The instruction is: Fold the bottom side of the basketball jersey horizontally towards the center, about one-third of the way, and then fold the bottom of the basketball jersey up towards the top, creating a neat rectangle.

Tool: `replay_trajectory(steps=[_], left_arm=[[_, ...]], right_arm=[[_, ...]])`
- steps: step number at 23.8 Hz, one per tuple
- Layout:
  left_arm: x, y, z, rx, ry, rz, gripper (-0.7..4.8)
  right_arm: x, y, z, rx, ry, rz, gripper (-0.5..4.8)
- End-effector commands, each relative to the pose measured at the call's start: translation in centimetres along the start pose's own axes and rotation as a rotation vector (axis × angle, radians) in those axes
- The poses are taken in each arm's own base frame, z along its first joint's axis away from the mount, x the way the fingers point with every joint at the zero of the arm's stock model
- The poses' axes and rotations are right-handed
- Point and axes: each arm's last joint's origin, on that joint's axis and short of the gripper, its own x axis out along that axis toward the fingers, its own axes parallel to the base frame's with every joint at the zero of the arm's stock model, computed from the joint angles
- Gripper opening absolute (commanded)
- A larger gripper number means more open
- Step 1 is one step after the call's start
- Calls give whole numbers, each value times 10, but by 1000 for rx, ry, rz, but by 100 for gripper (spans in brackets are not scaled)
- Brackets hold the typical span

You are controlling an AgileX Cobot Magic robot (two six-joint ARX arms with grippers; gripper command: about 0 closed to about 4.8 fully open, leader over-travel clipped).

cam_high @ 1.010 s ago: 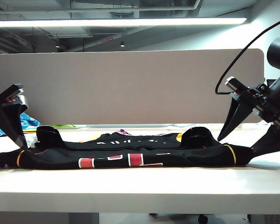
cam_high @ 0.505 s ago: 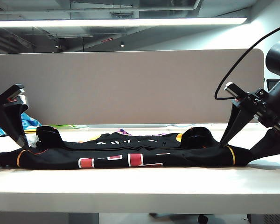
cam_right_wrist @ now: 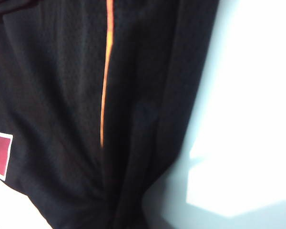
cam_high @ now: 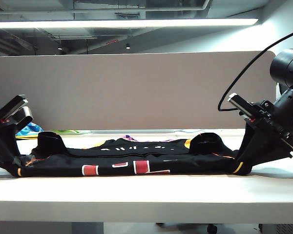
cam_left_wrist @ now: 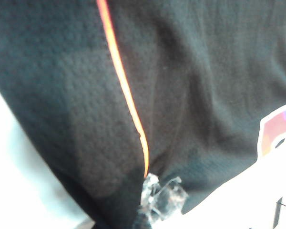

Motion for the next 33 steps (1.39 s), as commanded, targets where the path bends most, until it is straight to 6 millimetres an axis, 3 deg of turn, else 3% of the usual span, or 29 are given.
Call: replay_trajectory(steps=[1,6,14,18,24,28,33], left_arm=[[-3,-2,-10,-9,65,36,-6],[-39,-26,-29,29,100,237,-6],[-100,-79,-60,153,-111,181,-6],[-114,-88,-31,198,-289,182,-6],[-114,-86,31,224,-428,125,-6],[-103,-79,62,226,-408,100,-6],[-72,-70,108,265,-410,90,-6]], right_arm=[[-8,4,-6,-20,43,5,-6],[-46,24,-18,-93,29,-21,-6],[-119,61,-52,-199,-100,-3,-6],[-121,64,-37,-208,-225,2,-6],[-105,73,29,-239,-300,-16,-6],[-97,79,66,-250,-316,-35,-6],[-70,74,109,-236,-297,-45,-6]])
